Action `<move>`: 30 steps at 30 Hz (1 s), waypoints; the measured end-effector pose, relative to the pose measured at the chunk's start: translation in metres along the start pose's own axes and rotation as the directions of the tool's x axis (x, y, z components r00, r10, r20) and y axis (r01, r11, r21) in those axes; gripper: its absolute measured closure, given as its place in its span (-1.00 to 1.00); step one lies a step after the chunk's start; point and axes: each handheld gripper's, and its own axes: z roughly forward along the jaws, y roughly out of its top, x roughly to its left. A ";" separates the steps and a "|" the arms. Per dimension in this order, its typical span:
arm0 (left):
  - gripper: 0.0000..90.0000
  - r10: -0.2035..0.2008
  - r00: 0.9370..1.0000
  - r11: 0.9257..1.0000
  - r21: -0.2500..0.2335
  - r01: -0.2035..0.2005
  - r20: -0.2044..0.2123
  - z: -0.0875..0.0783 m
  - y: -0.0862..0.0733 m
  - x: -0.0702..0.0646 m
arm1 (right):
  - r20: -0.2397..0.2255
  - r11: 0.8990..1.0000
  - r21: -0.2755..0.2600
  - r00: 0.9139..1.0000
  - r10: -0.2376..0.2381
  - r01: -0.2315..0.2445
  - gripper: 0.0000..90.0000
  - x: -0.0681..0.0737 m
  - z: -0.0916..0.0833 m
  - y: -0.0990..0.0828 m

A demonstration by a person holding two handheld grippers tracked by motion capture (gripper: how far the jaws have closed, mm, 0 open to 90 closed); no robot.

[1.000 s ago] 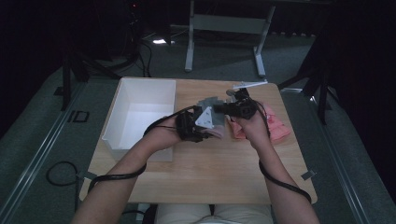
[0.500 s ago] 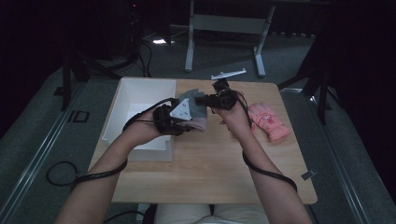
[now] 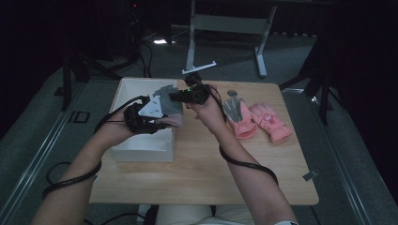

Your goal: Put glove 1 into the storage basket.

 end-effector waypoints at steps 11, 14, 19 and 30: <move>0.57 -0.050 0.999 0.998 0.044 0.050 0.016 -0.011 -0.052 0.006 | -0.047 0.998 0.055 0.999 0.008 -0.006 0.67 0.022 0.056 0.004; 0.57 -0.057 0.998 0.996 0.076 0.054 0.038 -0.010 -0.061 0.010 | -0.049 0.997 0.078 0.999 0.010 -0.006 0.67 0.025 0.071 0.003; 0.56 -0.052 0.997 0.989 0.140 0.043 0.058 0.002 -0.070 0.015 | -0.045 0.992 0.122 0.999 0.024 -0.019 0.67 0.024 0.090 0.001; 0.55 0.012 0.995 0.955 0.293 -0.042 0.103 0.030 -0.063 0.019 | 0.043 0.973 0.226 0.998 0.049 -0.057 0.66 0.017 0.109 -0.005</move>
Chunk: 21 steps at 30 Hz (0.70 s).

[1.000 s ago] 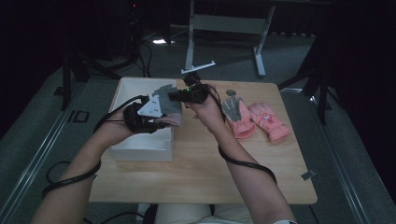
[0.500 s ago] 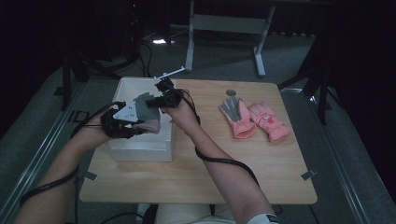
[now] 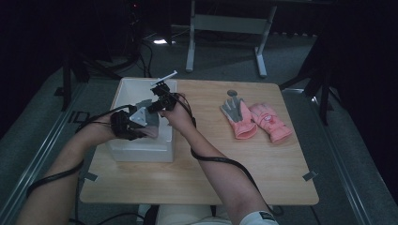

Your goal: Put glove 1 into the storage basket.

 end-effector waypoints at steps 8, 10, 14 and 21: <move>0.53 0.044 0.997 0.996 0.079 -0.049 0.062 0.025 0.008 0.011 | -0.001 0.999 0.030 1.000 0.027 -0.027 0.46 -0.009 0.005 -0.003; 0.52 0.068 0.995 0.987 0.141 -0.078 0.074 0.038 0.011 0.015 | 0.037 1.000 -0.007 0.999 0.024 -0.023 0.18 -0.010 -0.001 -0.003; 0.49 0.023 0.991 0.984 0.171 -0.046 0.131 0.056 0.015 0.018 | 0.071 0.999 -0.022 0.997 0.036 -0.035 0.11 -0.019 -0.013 -0.007; 0.01 -0.036 0.990 0.984 0.179 0.010 0.140 0.063 0.016 0.016 | 0.024 0.996 -0.073 0.998 0.056 -0.054 0.07 -0.034 -0.035 -0.016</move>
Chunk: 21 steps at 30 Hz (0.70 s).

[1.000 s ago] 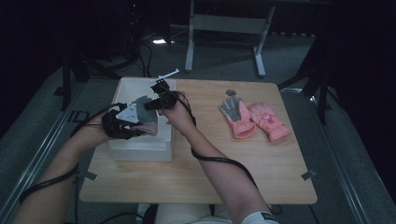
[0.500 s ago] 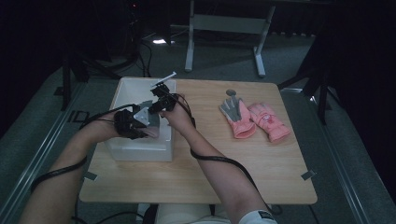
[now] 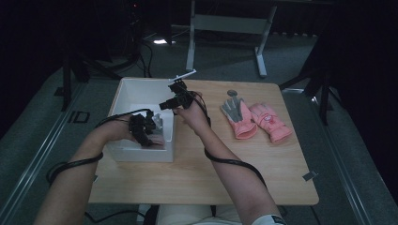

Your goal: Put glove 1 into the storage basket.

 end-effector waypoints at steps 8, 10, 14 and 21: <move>-0.16 -0.077 0.996 0.994 -0.078 0.073 -0.040 -0.021 -0.013 -0.005 | -0.020 0.997 -0.081 1.000 -0.015 0.013 0.07 -0.003 -0.036 -0.010; -0.16 -0.110 0.993 0.989 -0.108 0.103 -0.054 -0.028 -0.018 -0.005 | -0.030 0.995 -0.101 0.999 -0.023 0.020 0.07 -0.004 -0.046 -0.015; -0.16 -0.145 0.988 0.975 -0.175 0.133 -0.058 -0.041 -0.021 -0.007 | -0.032 0.990 -0.134 0.998 -0.057 0.052 0.07 -0.006 -0.065 -0.027; -0.15 -0.154 0.986 0.955 -0.265 0.130 -0.070 -0.062 -0.009 -0.011 | -0.009 0.981 -0.176 0.997 -0.082 0.079 0.10 -0.020 -0.101 -0.052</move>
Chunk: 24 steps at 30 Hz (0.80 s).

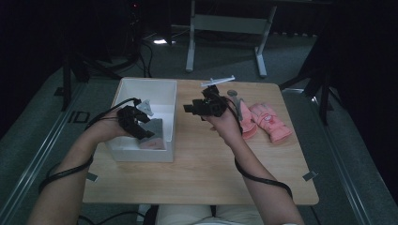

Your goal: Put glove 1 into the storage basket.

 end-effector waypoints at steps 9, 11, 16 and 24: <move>-0.15 0.015 1.000 0.990 -0.138 -0.012 0.024 -0.010 0.032 -0.011 | 0.040 1.000 -0.015 0.999 -0.018 0.019 0.14 -0.017 -0.030 -0.023; -0.15 0.020 0.999 0.988 -0.154 -0.014 0.040 -0.011 0.039 -0.013 | 0.046 1.000 -0.016 0.999 -0.019 0.020 0.15 -0.022 -0.036 -0.028; -0.14 0.022 0.997 0.980 -0.197 -0.006 0.079 -0.011 0.057 -0.021 | 0.078 1.000 -0.019 0.997 -0.005 0.006 0.15 -0.037 -0.049 -0.038; -0.13 0.027 0.998 0.984 -0.180 -0.015 0.064 0.000 0.082 -0.036 | 0.116 1.000 -0.017 0.993 -0.009 0.011 0.16 -0.059 -0.067 -0.054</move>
